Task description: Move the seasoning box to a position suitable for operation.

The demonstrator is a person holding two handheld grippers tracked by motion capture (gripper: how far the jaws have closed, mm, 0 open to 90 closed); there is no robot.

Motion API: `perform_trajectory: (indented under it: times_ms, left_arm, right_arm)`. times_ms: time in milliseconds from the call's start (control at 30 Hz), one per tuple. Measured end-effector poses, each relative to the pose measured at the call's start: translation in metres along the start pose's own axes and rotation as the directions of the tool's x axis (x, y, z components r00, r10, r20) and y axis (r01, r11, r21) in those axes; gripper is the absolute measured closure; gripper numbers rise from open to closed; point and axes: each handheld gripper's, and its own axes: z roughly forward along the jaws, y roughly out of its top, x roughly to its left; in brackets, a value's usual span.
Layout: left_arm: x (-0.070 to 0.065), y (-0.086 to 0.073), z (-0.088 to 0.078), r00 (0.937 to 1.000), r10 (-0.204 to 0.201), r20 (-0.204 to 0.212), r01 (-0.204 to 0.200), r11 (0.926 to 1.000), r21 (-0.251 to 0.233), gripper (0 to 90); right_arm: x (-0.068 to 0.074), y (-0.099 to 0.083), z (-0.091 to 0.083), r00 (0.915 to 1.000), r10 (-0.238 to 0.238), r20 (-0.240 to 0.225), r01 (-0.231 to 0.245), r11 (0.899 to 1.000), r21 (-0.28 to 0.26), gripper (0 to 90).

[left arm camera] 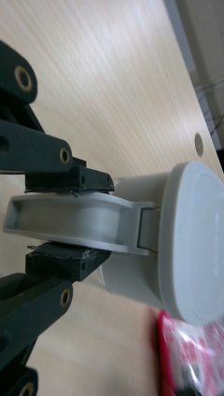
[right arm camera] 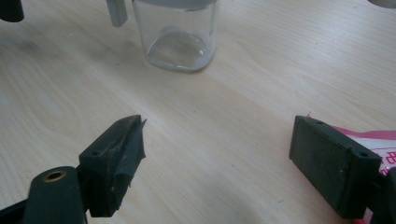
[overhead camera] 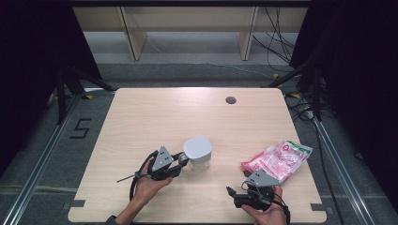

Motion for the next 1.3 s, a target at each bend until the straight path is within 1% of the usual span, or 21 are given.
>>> perform_trajectory:
  times_ms: [33,67,100,133,167,267,300,400,433,567,633,700,733,767,833,933,1033,1100,1133,1200,1300]
  left_arm:
    - [0.002,0.0,0.0,0.9999,-0.012,0.005,0.012,0.9999,-0.001,67.6]
    - [0.002,-0.001,0.0,0.9998,-0.018,0.012,0.018,0.9998,-0.002,67.6]
    - [0.002,0.0,0.0,1.0,-0.009,0.003,0.009,1.0,-0.001,67.6]
    - [0.002,-0.001,0.001,0.9999,-0.013,0.002,0.013,0.9999,-0.004,67.6]
    - [0.003,-0.001,0.002,0.9998,-0.019,-0.007,0.019,0.9998,0.007,67.7]
    - [0.007,-0.005,0.004,0.9987,-0.04,-0.032,0.04,0.999,0.02,68.4]
    - [0.008,-0.006,0.005,0.9981,-0.057,-0.024,0.057,0.9983,0.013,68.5]
    - [0.008,-0.006,0.005,0.9986,-0.043,-0.031,0.043,0.999,0.011,68.8]
    - [0.008,-0.006,0.005,0.9986,-0.043,-0.03,0.044,0.999,0.009,68.9]
    - [0.009,-0.006,0.006,0.9988,-0.043,-0.023,0.043,0.9991,-0.004,69.0]
    - [0.01,-0.007,0.006,0.9988,-0.047,-0.016,0.047,0.9988,-0.012,69.1]
    - [0.01,-0.008,0.006,0.9987,-0.049,-0.012,0.049,0.9988,-0.01,69.0]
    - [0.01,-0.007,0.005,0.9995,-0.029,-0.015,0.029,0.9996,0.003,69.0]
    - [0.008,-0.007,0.005,0.9992,-0.039,-0.004,0.039,0.9992,-0.01,69.0]
    - [0.006,-0.006,0.007,0.9997,-0.022,0.014,0.022,0.9997,-0.005,68.9]
    - [0.003,-0.006,0.01,0.9989,-0.026,0.04,0.026,0.9995,-0.017,69.0]
    - [0.002,-0.006,0.01,0.9987,-0.017,0.048,0.017,0.9997,-0.017,68.9]
    - [0.002,-0.005,0.009,0.9984,-0.008,0.055,0.009,0.9999,-0.013,68.9]
    - [0.002,-0.005,0.009,0.9983,-0.008,0.058,0.009,0.9999,-0.012,68.9]
    - [0.001,-0.006,0.01,0.9972,-0.011,0.073,0.013,0.9997,-0.019,68.8]
    - [-0.005,-0.004,0.012,0.9959,0.012,0.089,-0.011,0.9998,-0.016,68.8]
  right_arm:
    - [-0.002,0.0,0.0,0.9995,-0.03,0.001,0.03,0.999,-0.01,18.8]
    - [-0.001,0.0,0.0,1.0,-0.003,-0.008,0.003,1.0,0.001,18.8]
    - [-0.002,0.0,-0.001,0.9999,-0.01,-0.009,0.01,1.0,0.003,18.8]
    - [-0.003,0.0,0.0,0.9993,-0.038,0.001,0.038,0.999,-0.007,18.9]
    - [-0.001,0.0,0.0,0.9999,-0.003,-0.01,0.003,1.0,0.001,18.9]
    - [-0.001,0.0,0.0,0.9999,0.0,-0.014,0.0,1.0,0.004,18.9]
    - [-0.002,0.0,-0.001,0.9999,-0.011,-0.007,0.011,1.0,0.005,18.9]
    - [-0.003,0.0,-0.001,0.9999,-0.013,-0.001,0.013,1.0,-0.005,18.9]
    - [-0.004,0.0,0.0,0.9995,-0.013,-0.03,0.013,1.0,0.003,18.9]
    - [-0.003,0.0,0.0,0.9998,-0.01,-0.018,0.01,1.0,-0.003,18.9]
    - [-0.001,-0.001,-0.001,0.9995,0.027,-0.014,-0.027,1.0,0.003,18.9]
    - [-0.003,0.0,-0.001,0.9998,0.004,-0.021,-0.004,1.0,0.0,19.0]
    - [-0.003,0.0,-0.001,0.9998,0.004,-0.021,-0.004,1.0,0.0,19.0]
    - [-0.004,0.0,-0.001,0.9997,0.004,-0.024,-0.004,1.0,-0.001,19.0]
    - [-0.004,-0.001,-0.001,0.9997,0.016,-0.017,-0.016,1.0,0.003,19.0]
    - [-0.005,-0.001,-0.001,0.9996,0.018,-0.02,-0.018,1.0,0.001,19.0]
    - [-0.005,-0.002,-0.002,0.9997,0.021,-0.016,-0.021,1.0,-0.002,19.0]
    - [-0.007,-0.001,-0.001,0.999,0.018,-0.041,-0.018,1.0,-0.001,19.0]
    - [-0.005,-0.002,-0.002,0.9997,0.019,-0.016,-0.019,1.0,-0.004,19.0]
    - [-0.005,-0.002,-0.001,0.9998,0.015,-0.016,-0.015,1.0,-0.001,19.0]
    - [-0.005,-0.002,-0.001,0.9998,0.006,-0.021,-0.006,1.0,0.01,19.0]
